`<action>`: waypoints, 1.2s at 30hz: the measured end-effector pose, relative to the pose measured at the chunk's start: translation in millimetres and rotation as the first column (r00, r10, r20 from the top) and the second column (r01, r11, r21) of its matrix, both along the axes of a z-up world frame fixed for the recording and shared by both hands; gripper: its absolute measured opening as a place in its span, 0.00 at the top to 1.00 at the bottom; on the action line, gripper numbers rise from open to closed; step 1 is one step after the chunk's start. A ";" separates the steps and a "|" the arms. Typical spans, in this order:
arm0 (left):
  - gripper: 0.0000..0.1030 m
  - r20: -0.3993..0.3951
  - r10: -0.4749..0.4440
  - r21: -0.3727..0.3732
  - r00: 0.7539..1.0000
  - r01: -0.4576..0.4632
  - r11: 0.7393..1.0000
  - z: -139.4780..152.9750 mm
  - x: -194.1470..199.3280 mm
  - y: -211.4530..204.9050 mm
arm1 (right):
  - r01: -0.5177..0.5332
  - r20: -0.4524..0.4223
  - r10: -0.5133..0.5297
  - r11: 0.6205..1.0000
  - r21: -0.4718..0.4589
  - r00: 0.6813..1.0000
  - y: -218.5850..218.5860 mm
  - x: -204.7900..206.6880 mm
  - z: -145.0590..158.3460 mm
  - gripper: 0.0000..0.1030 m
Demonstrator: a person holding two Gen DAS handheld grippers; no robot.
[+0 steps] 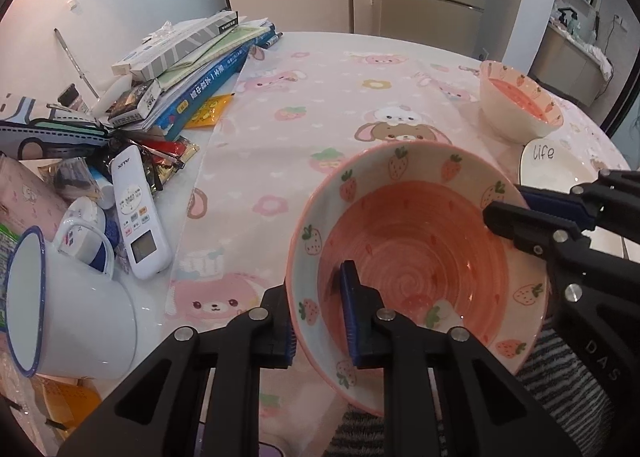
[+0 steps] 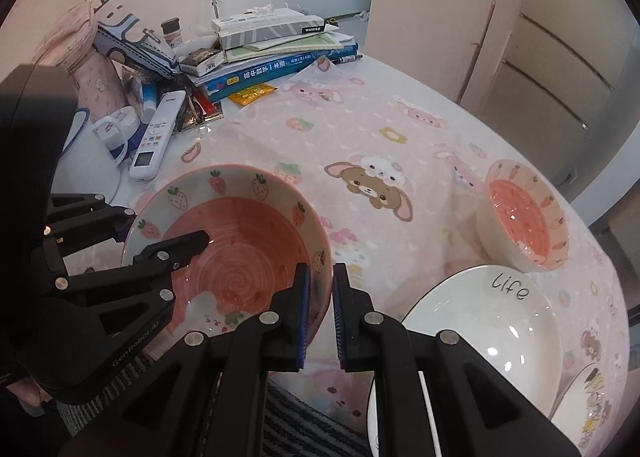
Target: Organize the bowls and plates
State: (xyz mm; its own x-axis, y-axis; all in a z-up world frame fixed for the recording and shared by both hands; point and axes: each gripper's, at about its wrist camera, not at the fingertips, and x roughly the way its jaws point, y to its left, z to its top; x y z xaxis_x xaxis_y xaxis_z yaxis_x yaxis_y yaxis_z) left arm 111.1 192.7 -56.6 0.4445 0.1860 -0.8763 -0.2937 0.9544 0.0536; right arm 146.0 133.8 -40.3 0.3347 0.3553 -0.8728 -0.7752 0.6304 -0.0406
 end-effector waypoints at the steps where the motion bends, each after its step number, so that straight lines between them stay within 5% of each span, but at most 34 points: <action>1: 0.84 0.006 0.001 -0.026 1.000 -0.001 1.000 0.1 -0.6 3.3 | -0.005 -0.004 0.005 1.000 -0.004 1.000 0.1 0.4 -0.5 0.89; 7: 0.85 0.054 0.007 -0.058 0.999 -0.004 0.998 8.5 -9.9 9.2 | 0.009 0.006 -0.009 1.000 0.001 1.000 -3.9 2.3 8.9 0.88; 8: 0.82 0.053 0.007 -0.061 0.999 -0.003 0.998 10.7 -11.1 9.2 | 0.016 0.005 -0.016 1.000 0.001 1.000 -5.4 3.6 11.2 0.81; 10: 0.62 0.059 0.014 -0.071 0.998 -0.010 0.997 16.3 -14.2 10.9 | 0.047 0.024 -0.047 0.999 -0.004 0.999 -8.6 6.3 15.2 0.69; 12: 0.56 0.098 0.024 -0.047 0.995 -0.019 0.999 26.6 -19.4 10.9 | 0.071 0.050 -0.071 0.997 0.017 0.996 -14.8 8.9 23.4 0.61; 21: 0.28 0.248 0.010 0.027 0.969 -0.018 0.999 87.5 -31.9 -9.0 | 0.134 0.078 -0.147 0.980 0.147 0.986 -49.6 20.3 71.0 0.57; 28: 0.21 0.339 -0.019 0.088 0.940 -0.011 0.996 133.9 -38.8 -34.2 | 0.184 0.085 -0.213 0.947 0.264 0.973 -86.5 29.1 110.3 0.52; 36: 0.21 0.379 -0.034 0.026 0.925 0.026 0.999 157.0 -31.4 -44.7 | 0.252 0.043 -0.283 0.904 0.346 0.958 -121.0 44.8 132.3 0.52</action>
